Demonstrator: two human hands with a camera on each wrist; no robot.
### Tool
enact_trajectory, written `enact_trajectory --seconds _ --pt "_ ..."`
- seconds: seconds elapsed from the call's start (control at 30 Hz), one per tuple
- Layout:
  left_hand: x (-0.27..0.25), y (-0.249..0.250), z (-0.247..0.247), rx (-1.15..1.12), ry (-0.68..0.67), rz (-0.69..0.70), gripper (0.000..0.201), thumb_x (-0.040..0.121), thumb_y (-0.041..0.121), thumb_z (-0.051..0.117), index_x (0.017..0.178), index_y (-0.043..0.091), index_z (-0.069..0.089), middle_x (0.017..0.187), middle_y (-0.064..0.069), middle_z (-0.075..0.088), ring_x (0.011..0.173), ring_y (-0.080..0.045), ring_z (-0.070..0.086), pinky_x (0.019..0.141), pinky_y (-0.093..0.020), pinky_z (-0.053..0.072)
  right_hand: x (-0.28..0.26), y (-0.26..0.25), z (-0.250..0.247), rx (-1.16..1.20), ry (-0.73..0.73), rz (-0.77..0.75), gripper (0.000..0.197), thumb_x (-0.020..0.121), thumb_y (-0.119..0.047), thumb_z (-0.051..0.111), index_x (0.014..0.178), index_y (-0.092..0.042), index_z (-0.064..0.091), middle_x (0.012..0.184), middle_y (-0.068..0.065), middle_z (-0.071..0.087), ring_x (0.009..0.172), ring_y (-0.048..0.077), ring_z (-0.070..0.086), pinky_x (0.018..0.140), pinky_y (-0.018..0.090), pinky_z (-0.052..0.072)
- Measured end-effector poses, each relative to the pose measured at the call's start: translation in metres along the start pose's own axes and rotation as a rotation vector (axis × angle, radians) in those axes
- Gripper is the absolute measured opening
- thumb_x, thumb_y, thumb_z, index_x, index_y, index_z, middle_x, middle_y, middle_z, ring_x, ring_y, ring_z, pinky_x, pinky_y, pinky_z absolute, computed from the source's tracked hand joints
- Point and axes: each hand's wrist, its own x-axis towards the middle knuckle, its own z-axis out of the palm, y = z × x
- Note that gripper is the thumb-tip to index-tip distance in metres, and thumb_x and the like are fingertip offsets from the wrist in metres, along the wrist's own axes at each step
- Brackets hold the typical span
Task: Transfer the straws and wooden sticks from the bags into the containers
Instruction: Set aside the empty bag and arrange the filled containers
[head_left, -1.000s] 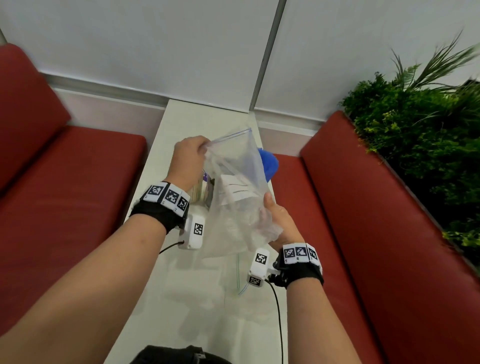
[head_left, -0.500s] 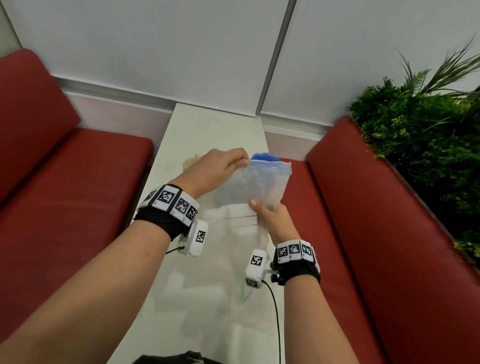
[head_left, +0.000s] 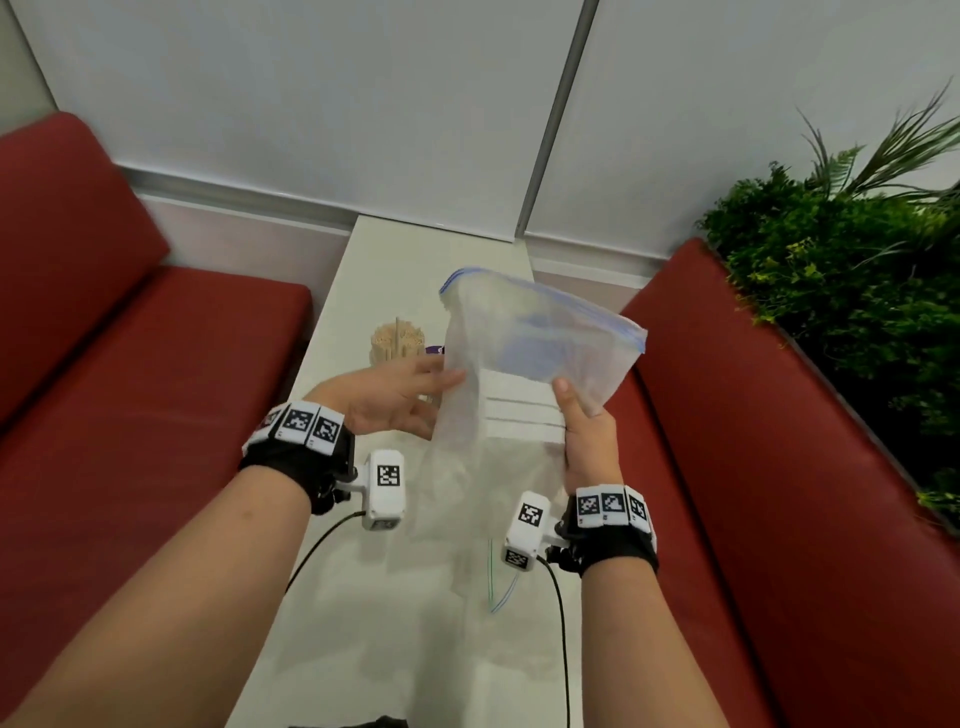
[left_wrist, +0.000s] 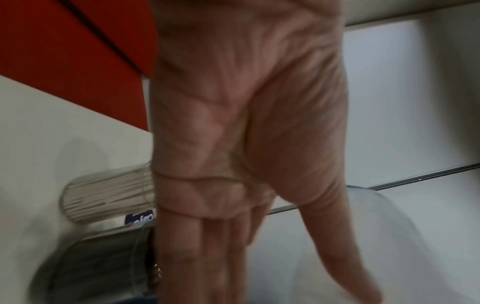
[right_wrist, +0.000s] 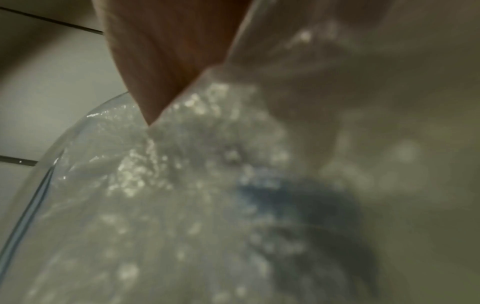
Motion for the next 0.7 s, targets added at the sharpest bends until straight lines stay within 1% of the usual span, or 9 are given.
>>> enact_trajectory --seconds 0.1,0.2,0.27,0.33,0.4,0.47,0.57,0.6,0.7 --pt "0.004 -0.007 -0.005 -0.084 0.031 0.112 0.049 0.087 0.016 0.071 0.133 0.025 0.057 0.104 -0.007 0.071 0.076 -0.020 0.068 0.062 -0.031 0.058 -0.002 0.006 -0.009 0.010 -0.044 0.030 0.017 0.092 -0.029 0.074 0.103 -0.017 0.081 0.110 0.015 0.076 0.104 0.031 0.073 0.088 0.042 0.061" --pt "0.006 -0.007 -0.012 -0.080 0.169 0.131 0.041 0.090 -0.002 0.062 0.127 0.014 0.062 0.088 -0.007 0.070 0.061 -0.014 0.059 0.048 -0.022 0.052 -0.004 0.015 -0.028 0.127 -0.220 0.140 0.027 0.091 -0.012 0.072 0.117 -0.009 0.074 0.117 0.018 0.074 0.107 0.031 0.072 0.091 0.044 0.059" --pt "0.007 -0.007 -0.014 -0.049 0.246 0.164 0.026 0.092 -0.006 0.054 0.109 0.006 0.070 0.082 -0.006 0.071 0.059 -0.014 0.058 0.046 -0.020 0.048 -0.005 0.020 -0.041 0.127 -0.277 0.199 0.022 0.087 0.001 0.068 0.104 -0.010 0.079 0.103 0.010 0.077 0.093 0.024 0.074 0.082 0.039 0.061" --pt "0.008 -0.005 -0.010 -0.011 0.311 0.185 0.032 0.090 -0.012 0.050 0.079 0.008 0.072 0.070 -0.002 0.069 0.060 -0.016 0.058 0.048 -0.019 0.048 -0.006 0.023 -0.055 -0.030 -0.263 0.240 0.038 0.082 0.015 0.054 0.078 -0.014 0.078 0.092 0.007 0.077 0.082 0.025 0.070 0.068 0.033 0.060" --pt "0.010 0.001 -0.003 0.102 0.334 0.200 0.041 0.086 -0.014 0.051 0.062 0.015 0.069 0.064 0.002 0.066 0.057 -0.013 0.060 0.050 -0.017 0.047 -0.010 0.023 -0.071 -0.192 -0.256 0.266 0.049 0.079 0.024 0.046 0.063 -0.012 0.075 0.103 0.010 0.077 0.087 0.029 0.070 0.069 0.032 0.056" --pt "0.014 0.008 0.003 0.272 0.314 0.224 0.042 0.081 -0.013 0.056 0.056 0.019 0.067 0.067 0.003 0.066 0.059 -0.007 0.061 0.056 -0.018 0.047 -0.015 0.022 -0.085 -0.374 -0.170 0.256 0.050 0.084 0.020 0.046 0.072 -0.014 0.080 0.119 0.007 0.074 0.099 0.023 0.070 0.078 0.030 0.052" --pt "0.022 0.021 0.012 0.535 0.217 0.252 0.038 0.067 -0.014 0.058 0.048 0.020 0.062 0.081 -0.014 0.061 0.073 -0.012 0.057 0.072 -0.028 0.045 -0.020 0.016 -0.091 -0.400 0.046 0.051 0.045 0.082 0.005 0.054 0.096 -0.029 0.081 0.115 -0.008 0.074 0.104 0.016 0.064 0.080 0.020 0.050" --pt "0.026 0.026 0.019 0.620 0.141 0.244 0.036 0.065 -0.012 0.055 0.048 0.019 0.059 0.086 -0.017 0.061 0.075 -0.013 0.056 0.075 -0.029 0.045 -0.022 0.010 -0.086 -0.347 -0.024 0.008 0.043 0.080 -0.004 0.066 0.110 -0.035 0.076 0.120 -0.013 0.071 0.111 0.012 0.062 0.084 0.017 0.049" --pt "0.036 0.034 0.052 0.790 -0.163 0.213 0.028 0.066 -0.006 0.047 0.051 0.016 0.054 0.082 -0.022 0.058 0.071 -0.018 0.053 0.073 -0.032 0.044 -0.028 0.005 -0.060 -0.423 -0.358 0.172 0.096 0.066 -0.026 0.094 0.143 -0.056 0.043 0.155 -0.016 0.042 0.142 0.001 0.036 0.112 0.027 0.033"
